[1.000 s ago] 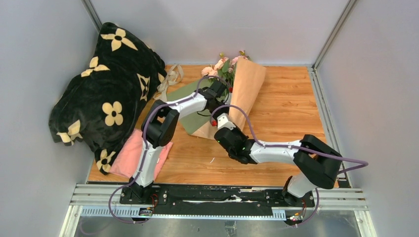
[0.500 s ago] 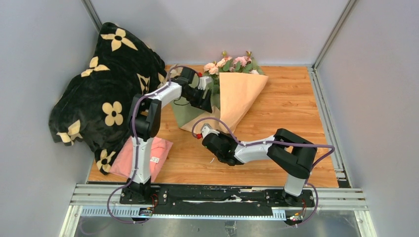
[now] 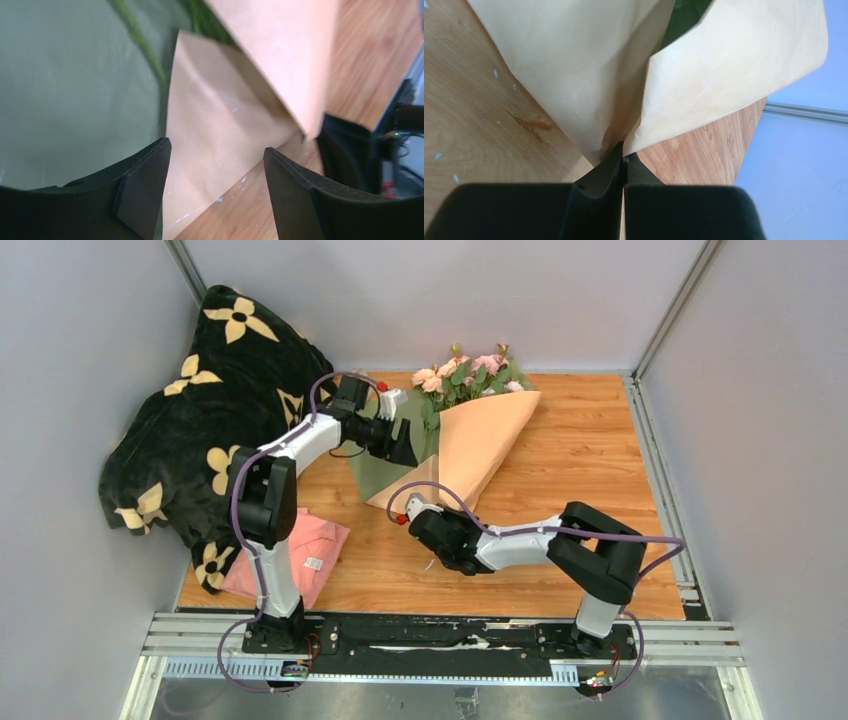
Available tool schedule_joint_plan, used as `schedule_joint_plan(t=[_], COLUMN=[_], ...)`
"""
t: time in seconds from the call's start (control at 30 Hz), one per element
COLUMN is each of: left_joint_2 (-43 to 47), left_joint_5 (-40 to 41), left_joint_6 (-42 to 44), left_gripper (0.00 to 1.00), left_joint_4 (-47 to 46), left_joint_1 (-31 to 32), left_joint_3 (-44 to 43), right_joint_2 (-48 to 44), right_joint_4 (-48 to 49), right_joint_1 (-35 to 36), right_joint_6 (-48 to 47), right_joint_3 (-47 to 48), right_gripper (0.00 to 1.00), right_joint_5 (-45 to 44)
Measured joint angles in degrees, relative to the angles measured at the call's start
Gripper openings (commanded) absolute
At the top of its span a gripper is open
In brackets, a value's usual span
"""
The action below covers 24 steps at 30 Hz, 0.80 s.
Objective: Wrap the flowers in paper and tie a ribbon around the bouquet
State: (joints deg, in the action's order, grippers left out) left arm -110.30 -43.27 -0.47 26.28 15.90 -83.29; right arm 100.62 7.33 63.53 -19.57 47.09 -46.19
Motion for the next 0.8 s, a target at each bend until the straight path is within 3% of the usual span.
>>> schedule_joint_plan(t=[0.27,0.33,0.5,0.8], left_joint_2=[-0.70,-0.76,-1.42,-3.54], left_joint_5=[10.88,11.96,12.50,8.61], left_joint_6=[6.21,7.41,8.39,7.56], left_gripper=[0.74,0.64,0.27,0.15], left_joint_4=[3.61,3.50,3.39,3.41], left_joint_1=[3.87,6.45,11.41,14.62], left_joint_3=[9.60,9.81,9.81,9.66], right_joint_2=[-8.17,-9.01,-10.32,-16.44], right_joint_4=[-5.51,-7.63,-12.41,-14.84], right_joint_1=[0.00,0.00,0.00,0.42], right_joint_6=[3.56,4.11,4.76,3.72], right_joint_3=[0.00,0.00,-1.01,-2.89], right_gripper=[0.00,0.00,0.00,0.00], right_joint_5=[1.75,0.92,-0.44,-3.43])
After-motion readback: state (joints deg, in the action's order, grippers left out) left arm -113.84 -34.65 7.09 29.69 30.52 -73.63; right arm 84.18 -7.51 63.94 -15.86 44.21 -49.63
